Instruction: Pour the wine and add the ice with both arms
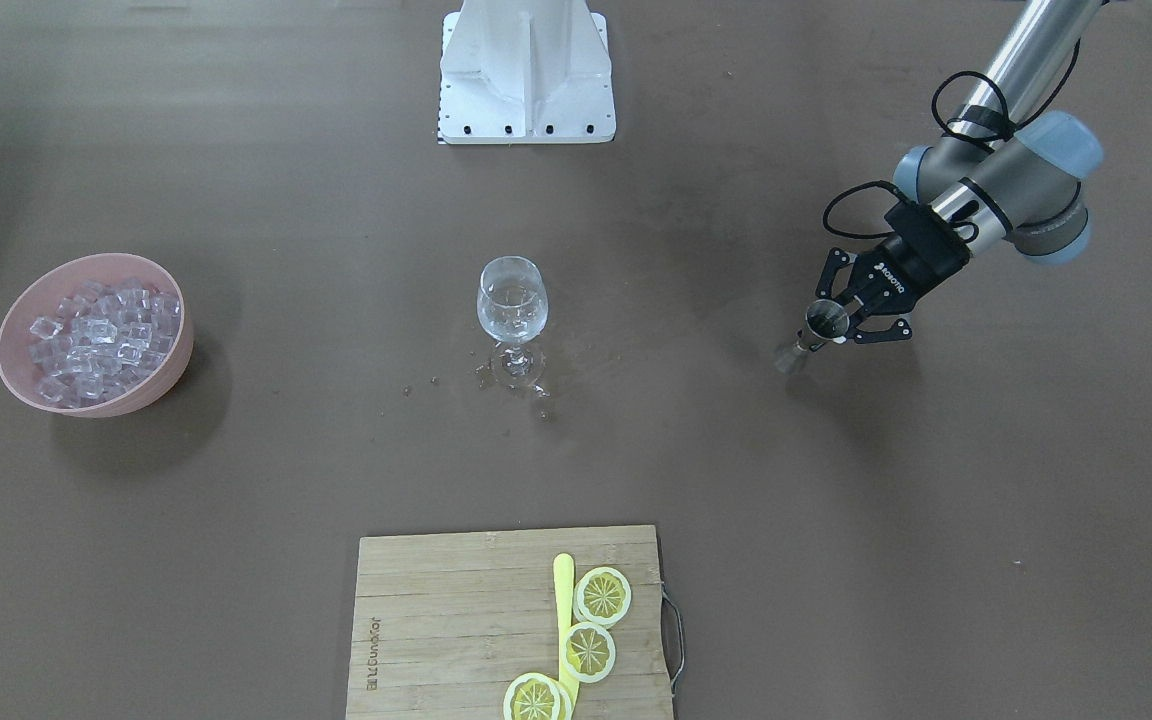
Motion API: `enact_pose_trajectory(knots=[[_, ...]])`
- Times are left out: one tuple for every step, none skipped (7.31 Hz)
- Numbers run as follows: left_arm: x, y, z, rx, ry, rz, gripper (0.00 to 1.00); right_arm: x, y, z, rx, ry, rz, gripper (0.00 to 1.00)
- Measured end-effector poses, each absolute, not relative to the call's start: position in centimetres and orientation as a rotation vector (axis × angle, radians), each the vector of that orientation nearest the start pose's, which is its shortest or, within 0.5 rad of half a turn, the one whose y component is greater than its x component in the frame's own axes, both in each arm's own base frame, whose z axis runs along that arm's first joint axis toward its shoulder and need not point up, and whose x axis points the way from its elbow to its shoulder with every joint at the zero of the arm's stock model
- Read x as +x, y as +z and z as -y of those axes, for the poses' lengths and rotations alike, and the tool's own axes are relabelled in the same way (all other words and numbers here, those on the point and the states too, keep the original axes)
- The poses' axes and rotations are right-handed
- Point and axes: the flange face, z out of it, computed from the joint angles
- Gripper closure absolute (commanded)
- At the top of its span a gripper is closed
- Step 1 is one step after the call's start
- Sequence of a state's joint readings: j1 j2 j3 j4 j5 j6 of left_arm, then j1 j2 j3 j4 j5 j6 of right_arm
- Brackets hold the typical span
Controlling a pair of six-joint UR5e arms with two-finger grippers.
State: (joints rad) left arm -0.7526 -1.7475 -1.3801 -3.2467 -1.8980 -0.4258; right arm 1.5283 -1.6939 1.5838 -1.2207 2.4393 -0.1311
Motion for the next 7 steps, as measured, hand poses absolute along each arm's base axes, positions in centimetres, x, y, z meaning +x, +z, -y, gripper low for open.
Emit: enact_pose_trajectory(knots=[[32.8,46.5,45.3,1.256,0.533,-1.166,1.00,3.8,66.6,45.2,0.265,-0.267,0.855,0.00],[32.5,45.7,45.5,1.291,0.514,-1.153,1.00,3.9,66.7,45.0,0.264,-0.265,0.855,0.00],[32.4,45.2,45.5,1.324,0.507,-1.132,1.00,4.0,66.7,44.6,0.263,-0.262,0.855,0.00],[32.7,44.8,45.5,1.353,0.497,-1.110,1.00,4.2,66.3,44.3,0.271,-0.260,0.854,0.00],[33.5,44.2,45.4,1.372,0.496,-1.103,1.00,4.4,65.5,44.3,0.280,-0.248,0.853,0.00],[34.5,43.5,45.3,1.389,0.520,-1.089,1.00,4.9,64.9,44.1,0.285,-0.221,0.855,0.00],[35.5,42.6,45.5,1.406,0.557,-1.061,1.00,5.3,64.6,44.0,0.279,-0.182,0.859,0.00]])
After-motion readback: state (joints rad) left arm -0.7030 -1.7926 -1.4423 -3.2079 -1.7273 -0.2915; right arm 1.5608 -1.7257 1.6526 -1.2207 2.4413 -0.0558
